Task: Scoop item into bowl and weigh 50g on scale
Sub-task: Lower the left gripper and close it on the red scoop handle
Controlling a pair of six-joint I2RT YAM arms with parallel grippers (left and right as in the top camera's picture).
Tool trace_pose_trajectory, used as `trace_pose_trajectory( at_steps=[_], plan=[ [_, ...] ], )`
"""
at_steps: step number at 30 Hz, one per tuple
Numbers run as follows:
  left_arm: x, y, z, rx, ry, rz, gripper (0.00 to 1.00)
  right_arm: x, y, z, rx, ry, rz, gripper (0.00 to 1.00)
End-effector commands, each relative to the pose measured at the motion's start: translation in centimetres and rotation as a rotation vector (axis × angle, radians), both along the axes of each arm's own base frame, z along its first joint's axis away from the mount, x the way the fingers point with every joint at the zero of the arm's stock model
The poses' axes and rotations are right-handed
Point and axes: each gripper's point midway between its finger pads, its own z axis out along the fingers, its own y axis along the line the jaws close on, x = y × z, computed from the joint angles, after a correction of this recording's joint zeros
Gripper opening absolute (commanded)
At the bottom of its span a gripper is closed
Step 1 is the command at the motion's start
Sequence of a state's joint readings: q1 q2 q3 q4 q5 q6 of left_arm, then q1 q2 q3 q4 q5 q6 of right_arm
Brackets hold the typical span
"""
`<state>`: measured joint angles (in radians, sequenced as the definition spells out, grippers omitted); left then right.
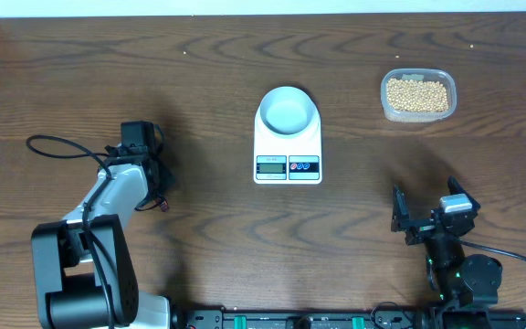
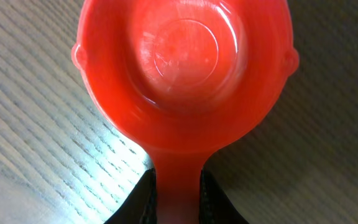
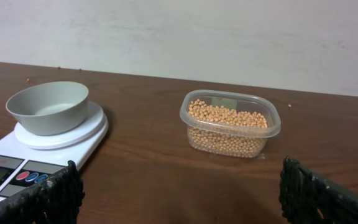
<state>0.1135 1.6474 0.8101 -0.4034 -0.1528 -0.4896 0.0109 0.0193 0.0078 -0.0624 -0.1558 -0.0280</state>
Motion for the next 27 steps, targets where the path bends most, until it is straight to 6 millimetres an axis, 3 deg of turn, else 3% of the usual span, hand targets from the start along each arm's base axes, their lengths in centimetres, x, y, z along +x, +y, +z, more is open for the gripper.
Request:
trace_pose_trajectory(
  at_steps=[1,12,17,27],
  plan=[
    [0.0,-0.2,0.9,-0.012,-0.017,-0.007,0.08,0.0,0.0,-0.2,0.012,0.008,-0.002,0.99],
    [0.1,-0.5,6.0,-0.020,-0.156,0.011,0.07,0.0,0.0,-0.2,0.012,0.008,-0.002,0.99],
    [1.3,-2.3,6.6,-0.131,-0.221,-0.002,0.07,0.0,0.0,-0.2,0.012,0.008,-0.002,0.99],
    [2.1,-2.3,6.9,-0.137,-0.260,0.010,0.07,0.0,0.0,-0.2,0.012,0.008,-0.002,0.99]
  ],
)
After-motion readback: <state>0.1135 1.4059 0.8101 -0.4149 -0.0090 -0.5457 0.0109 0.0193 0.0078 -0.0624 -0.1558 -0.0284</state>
